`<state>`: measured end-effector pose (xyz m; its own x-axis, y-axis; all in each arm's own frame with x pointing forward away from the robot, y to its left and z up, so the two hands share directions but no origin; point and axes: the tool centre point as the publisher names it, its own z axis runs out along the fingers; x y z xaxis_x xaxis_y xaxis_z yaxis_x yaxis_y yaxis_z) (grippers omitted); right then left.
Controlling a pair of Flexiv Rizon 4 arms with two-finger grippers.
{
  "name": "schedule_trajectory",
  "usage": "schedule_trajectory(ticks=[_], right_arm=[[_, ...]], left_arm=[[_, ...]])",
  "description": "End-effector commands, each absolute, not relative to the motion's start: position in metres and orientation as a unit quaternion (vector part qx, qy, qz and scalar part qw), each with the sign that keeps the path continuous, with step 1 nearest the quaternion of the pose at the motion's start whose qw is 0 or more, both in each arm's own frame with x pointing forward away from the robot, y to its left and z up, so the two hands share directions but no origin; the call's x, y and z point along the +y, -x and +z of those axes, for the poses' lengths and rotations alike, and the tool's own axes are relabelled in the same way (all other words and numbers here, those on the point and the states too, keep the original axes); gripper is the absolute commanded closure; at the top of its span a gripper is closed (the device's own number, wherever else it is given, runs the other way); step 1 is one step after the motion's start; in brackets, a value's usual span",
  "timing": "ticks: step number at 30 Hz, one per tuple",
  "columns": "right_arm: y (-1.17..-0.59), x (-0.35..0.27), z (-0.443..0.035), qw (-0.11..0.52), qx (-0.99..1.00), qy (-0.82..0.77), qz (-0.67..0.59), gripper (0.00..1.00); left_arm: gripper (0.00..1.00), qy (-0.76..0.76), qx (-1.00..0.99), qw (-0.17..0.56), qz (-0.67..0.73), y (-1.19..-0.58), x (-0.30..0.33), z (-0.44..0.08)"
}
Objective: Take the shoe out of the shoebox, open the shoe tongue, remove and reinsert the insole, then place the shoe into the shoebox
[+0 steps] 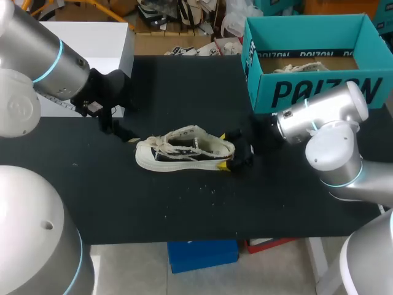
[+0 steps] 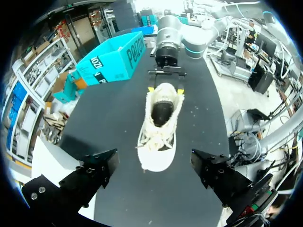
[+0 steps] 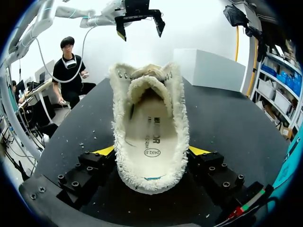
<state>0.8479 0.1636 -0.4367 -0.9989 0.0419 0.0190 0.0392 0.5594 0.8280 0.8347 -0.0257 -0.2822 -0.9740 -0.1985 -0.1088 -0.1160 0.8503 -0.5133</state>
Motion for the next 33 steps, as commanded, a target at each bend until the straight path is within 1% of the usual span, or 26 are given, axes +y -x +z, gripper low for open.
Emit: schedule_trajectory(ticks=[1,13,14,15,16,18,33], right_arm=[[-0.85,0.166,-0.44,0.001,0.883,-0.023,0.468,1.0],[-0.85,0.166,-0.44,0.001,0.883,-0.023,0.468,1.0],[-0.85,0.166,-0.44,0.001,0.883,-0.023,0.468,1.0],[-0.85,0.166,-0.44,0.001,0.883,-0.023,0.468,1.0],[-0.85,0.166,-0.44,0.001,0.883,-0.023,0.468,1.0],[-0.85,0.166,-0.44,0.001,0.883,-0.023,0.468,1.0],[-0.85,0.166,-0.44,0.001,0.883,-0.023,0.468,1.0]], left_arm=[[0.0,0.232,0.956,0.043,-0.176,-0.826,-0.044,-0.269],[0.0,0.232,0.956,0.043,-0.176,-0.826,-0.044,-0.269],[0.0,0.322,0.938,0.025,-0.129,-0.837,-0.053,-0.272],[0.0,0.394,0.917,0.025,-0.062,-0.843,-0.063,-0.278],[0.0,0.45,0.892,0.049,0.013,-0.846,-0.072,-0.284],[0.0,0.582,0.805,-0.005,0.115,-0.852,-0.078,-0.294],[0.0,0.582,0.805,-0.005,0.115,-0.852,-0.078,-0.294]])
